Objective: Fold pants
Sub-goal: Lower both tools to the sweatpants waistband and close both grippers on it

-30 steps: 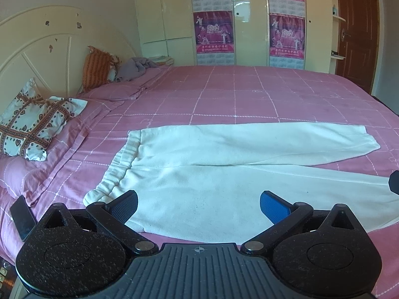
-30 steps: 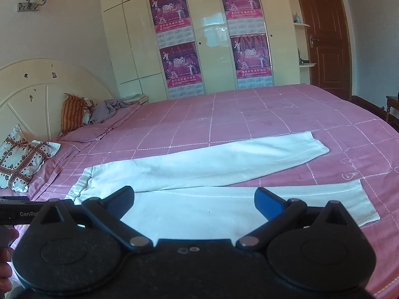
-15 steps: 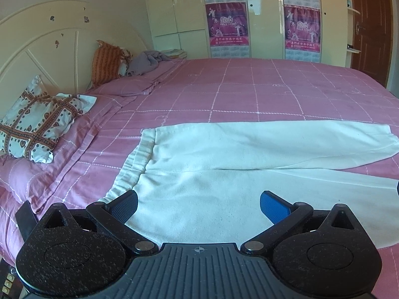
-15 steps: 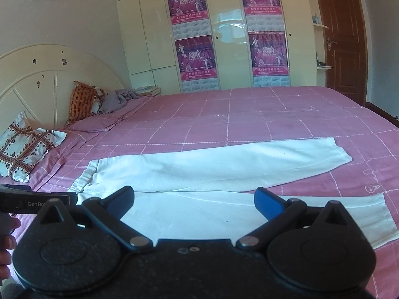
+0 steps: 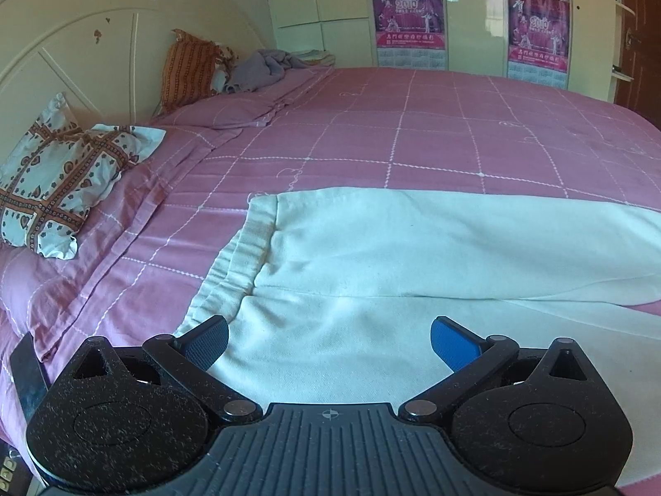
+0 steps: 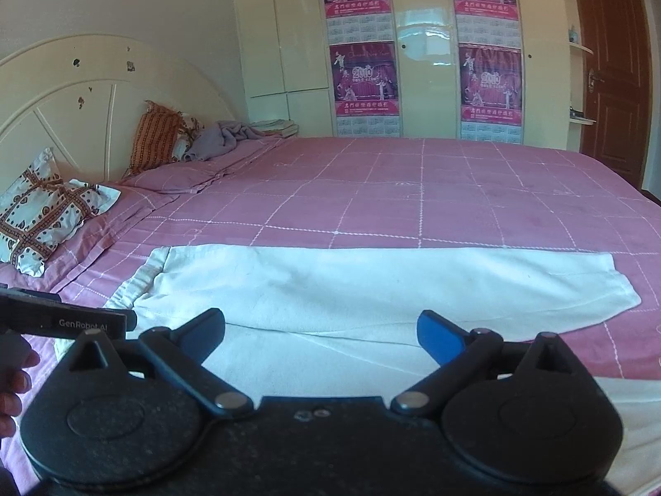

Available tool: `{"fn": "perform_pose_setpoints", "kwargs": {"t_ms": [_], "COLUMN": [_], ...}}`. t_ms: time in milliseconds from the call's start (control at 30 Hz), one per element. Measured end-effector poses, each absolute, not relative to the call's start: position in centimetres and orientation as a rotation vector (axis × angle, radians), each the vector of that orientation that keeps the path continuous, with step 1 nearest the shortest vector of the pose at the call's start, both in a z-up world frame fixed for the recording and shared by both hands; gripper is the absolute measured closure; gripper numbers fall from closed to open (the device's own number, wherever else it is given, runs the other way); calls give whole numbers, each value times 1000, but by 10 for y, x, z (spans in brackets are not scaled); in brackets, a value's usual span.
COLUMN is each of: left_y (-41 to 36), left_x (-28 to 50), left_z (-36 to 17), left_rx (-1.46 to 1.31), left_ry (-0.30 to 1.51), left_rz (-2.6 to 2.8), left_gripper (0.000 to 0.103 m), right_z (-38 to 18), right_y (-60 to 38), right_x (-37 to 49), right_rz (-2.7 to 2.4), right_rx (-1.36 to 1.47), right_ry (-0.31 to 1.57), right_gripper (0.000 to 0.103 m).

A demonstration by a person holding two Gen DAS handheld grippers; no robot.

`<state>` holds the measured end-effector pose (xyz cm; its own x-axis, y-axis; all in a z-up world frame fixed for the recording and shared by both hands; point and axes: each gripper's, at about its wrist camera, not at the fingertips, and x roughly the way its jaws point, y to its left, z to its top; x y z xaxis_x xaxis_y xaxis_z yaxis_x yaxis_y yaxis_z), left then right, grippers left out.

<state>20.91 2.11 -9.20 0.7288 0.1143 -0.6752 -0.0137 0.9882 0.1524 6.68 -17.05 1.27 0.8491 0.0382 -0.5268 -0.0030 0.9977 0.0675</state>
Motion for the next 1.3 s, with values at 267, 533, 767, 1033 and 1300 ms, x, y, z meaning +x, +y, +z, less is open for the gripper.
{"fn": "perform_pose_setpoints", "kwargs": {"t_ms": [267, 533, 767, 1033, 1300], "left_y": [56, 86, 104, 128, 138], "left_x": [283, 361, 413, 457, 474], "left_z": [-114, -143, -163, -195, -212], "left_rx": [120, 136, 107, 49, -19], "left_ry": [792, 851, 878, 946, 967], "left_rz": [150, 224, 258, 224, 105], "left_gripper": [0, 0, 0, 0, 19], "right_z": [-10, -35, -60, -89, -116], "right_y": [-157, -153, -153, -152, -149], "right_x": [136, 204, 268, 348, 404], "right_rz": [114, 198, 217, 289, 344], "right_rx": [6, -19, -55, -161, -224], "right_ry": [616, 674, 721, 770, 859], "right_gripper": [26, 26, 27, 27, 29]}}
